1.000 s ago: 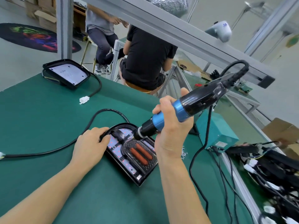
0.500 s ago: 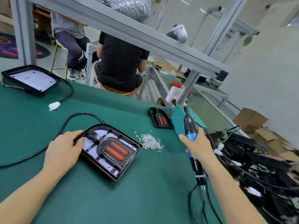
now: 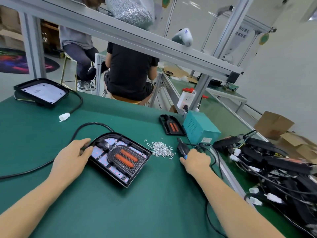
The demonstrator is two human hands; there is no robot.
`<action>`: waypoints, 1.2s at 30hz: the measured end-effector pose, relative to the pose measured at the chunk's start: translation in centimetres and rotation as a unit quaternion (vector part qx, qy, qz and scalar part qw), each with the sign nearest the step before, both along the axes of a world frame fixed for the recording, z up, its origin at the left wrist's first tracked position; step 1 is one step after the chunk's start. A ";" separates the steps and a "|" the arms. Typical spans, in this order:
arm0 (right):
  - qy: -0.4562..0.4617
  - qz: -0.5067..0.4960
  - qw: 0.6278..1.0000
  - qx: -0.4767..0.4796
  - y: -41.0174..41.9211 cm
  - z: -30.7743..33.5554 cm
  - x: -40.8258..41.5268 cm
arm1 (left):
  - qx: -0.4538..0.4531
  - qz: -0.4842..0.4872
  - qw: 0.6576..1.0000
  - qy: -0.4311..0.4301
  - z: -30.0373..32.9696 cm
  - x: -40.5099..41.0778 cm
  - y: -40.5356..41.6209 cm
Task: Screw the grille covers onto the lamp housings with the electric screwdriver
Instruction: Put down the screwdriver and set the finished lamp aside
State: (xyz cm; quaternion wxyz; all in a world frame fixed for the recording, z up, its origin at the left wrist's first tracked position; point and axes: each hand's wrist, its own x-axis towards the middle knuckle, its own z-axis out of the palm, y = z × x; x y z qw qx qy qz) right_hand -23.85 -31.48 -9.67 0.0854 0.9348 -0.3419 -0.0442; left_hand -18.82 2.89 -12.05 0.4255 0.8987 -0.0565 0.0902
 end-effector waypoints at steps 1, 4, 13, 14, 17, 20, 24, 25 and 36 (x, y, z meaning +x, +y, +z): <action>0.016 -0.006 1.000 -0.008 0.0 0.2 0.1 | 0.003 0.004 1.000 -0.013 0.2 -0.4 0.5; 0.029 -0.006 0.999 -0.035 0.4 1.1 -0.1 | 0.072 0.045 0.994 -0.070 0.7 -1.5 3.4; -0.039 0.229 0.891 0.391 10.5 3.5 2.6 | 0.262 0.056 0.961 0.064 -1.3 -3.7 10.3; -0.026 0.216 0.878 0.426 10.9 3.3 2.8 | 0.259 0.055 0.963 0.047 -1.6 -3.8 10.6; -0.012 0.165 0.816 0.554 10.9 2.5 3.1 | 0.236 0.077 0.969 -0.010 -1.9 -3.7 10.6; -0.048 0.137 0.793 0.592 11.1 1.9 2.8 | 0.239 0.086 0.967 -0.020 -1.3 -3.3 10.1; -0.130 0.137 0.775 0.603 11.5 0.7 1.5 | 0.091 0.107 0.989 -0.040 -0.8 -2.7 9.8; -0.152 0.138 0.763 0.613 11.5 0.3 1.1 | 0.022 0.103 0.993 -0.051 -0.5 -2.5 9.6; -0.361 0.131 0.557 0.737 15.0 3.5 -0.5 | -0.406 -0.065 0.912 -0.008 8.2 -1.7 -0.4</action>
